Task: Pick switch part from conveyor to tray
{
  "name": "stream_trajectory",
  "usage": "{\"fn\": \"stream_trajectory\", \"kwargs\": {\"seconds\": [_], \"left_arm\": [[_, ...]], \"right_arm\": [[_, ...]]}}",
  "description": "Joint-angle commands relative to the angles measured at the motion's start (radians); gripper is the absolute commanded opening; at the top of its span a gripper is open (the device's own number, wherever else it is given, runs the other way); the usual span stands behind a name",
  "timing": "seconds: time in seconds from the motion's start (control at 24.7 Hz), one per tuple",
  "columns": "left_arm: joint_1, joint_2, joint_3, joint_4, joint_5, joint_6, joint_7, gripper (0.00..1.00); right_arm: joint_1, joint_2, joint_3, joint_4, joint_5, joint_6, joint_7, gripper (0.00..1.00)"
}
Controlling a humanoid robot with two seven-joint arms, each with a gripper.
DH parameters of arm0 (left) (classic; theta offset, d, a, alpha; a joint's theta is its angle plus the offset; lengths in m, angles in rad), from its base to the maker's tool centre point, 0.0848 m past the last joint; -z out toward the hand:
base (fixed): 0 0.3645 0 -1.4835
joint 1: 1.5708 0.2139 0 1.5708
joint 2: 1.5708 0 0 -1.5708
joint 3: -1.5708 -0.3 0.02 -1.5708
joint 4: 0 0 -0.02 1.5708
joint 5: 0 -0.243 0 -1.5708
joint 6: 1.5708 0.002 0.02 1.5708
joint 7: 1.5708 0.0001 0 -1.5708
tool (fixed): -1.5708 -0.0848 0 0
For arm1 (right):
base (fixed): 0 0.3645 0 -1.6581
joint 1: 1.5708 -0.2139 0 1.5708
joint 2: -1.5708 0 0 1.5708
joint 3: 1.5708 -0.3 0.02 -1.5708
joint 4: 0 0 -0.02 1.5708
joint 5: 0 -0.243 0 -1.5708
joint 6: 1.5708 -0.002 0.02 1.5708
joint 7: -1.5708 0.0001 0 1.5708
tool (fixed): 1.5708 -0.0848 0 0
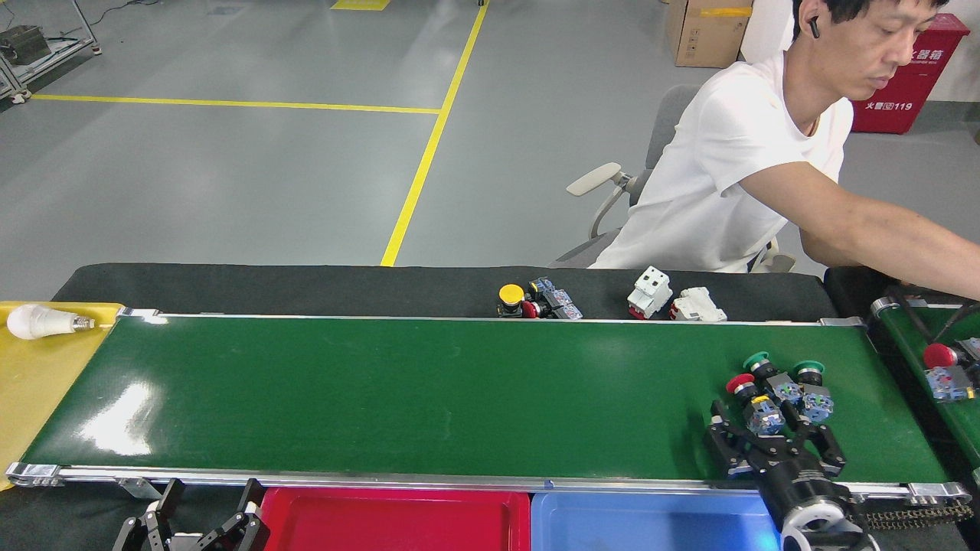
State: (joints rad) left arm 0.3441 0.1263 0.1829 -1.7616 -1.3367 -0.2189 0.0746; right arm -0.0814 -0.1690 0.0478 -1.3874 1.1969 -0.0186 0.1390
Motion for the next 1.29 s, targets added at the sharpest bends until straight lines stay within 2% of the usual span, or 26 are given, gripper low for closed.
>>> {"fn": "stream_trajectory", "kwargs": {"seconds": [0.0,0.16,0.32,0.44,0.57,0.69,0.73,0.81,0.89,0.97,1.01,1.05,1.09,1.25], "left_arm": [[0.0,0.013,0.001,-0.013,-0.002,0.001,0.002,1.0],[0.0,0.015,0.004,-0.013,-0.002,-0.014,0.002,1.0],[0.004,0.007,0.006,-0.013,-0.002,-0.016,0.002,1.0],[0.006,0.006,0.009,-0.013,-0.004,-0.016,0.002,1.0],[0.006,0.001,0.013,-0.013,-0.004,-0.011,0.001,1.0],[0.004,-0.001,0.013,-0.013,-0.005,-0.004,0.001,1.0],[0.004,-0.001,0.012,-0.013,-0.007,-0.003,0.001,1.0],[0.003,-0.007,0.012,-0.013,-0.007,0.004,-0.007,1.0],[0.003,-0.013,0.007,-0.013,-0.007,0.006,-0.019,1.0],[0.003,-0.014,0.009,-0.013,-0.007,0.006,-0.019,1.0],[0.004,-0.014,0.009,-0.013,-0.007,0.006,-0.019,1.0],[0.004,-0.014,0.009,-0.013,-0.007,0.004,-0.019,1.0],[0.004,-0.014,0.009,-0.013,-0.007,0.004,-0.018,1.0],[0.006,-0.014,0.013,-0.013,-0.007,0.004,-0.015,1.0]], "right_arm": [[-0.015,0.0,0.0,-0.005,-0.005,0.0,0.004,0.23],[-0.015,0.002,0.0,-0.016,-0.007,-0.008,0.004,0.12],[-0.008,0.003,0.0,-0.071,-0.026,-0.086,0.002,0.1],[0.034,0.002,0.0,-0.157,-0.094,-0.21,-0.001,0.1],[0.088,0.01,0.003,-0.237,-0.115,-0.391,-0.004,0.11],[0.134,0.12,0.047,-0.243,-0.119,-0.627,-0.001,0.14],[0.146,0.141,0.06,-0.243,-0.119,-0.684,-0.001,0.14],[0.172,0.163,0.093,-0.243,-0.117,-0.767,0.001,0.14],[0.173,0.178,0.162,-0.239,-0.105,-0.767,0.002,0.16],[0.173,0.191,0.228,-0.226,-0.079,-0.767,0.004,0.3],[0.173,0.191,0.251,-0.216,-0.069,-0.741,0.004,0.51],[0.17,0.194,0.262,-0.205,-0.066,-0.722,0.004,0.88],[0.169,0.198,0.268,-0.199,-0.066,-0.713,0.004,0.99],[0.149,0.209,0.267,-0.194,-0.066,-0.705,0.007,1.0]]}}
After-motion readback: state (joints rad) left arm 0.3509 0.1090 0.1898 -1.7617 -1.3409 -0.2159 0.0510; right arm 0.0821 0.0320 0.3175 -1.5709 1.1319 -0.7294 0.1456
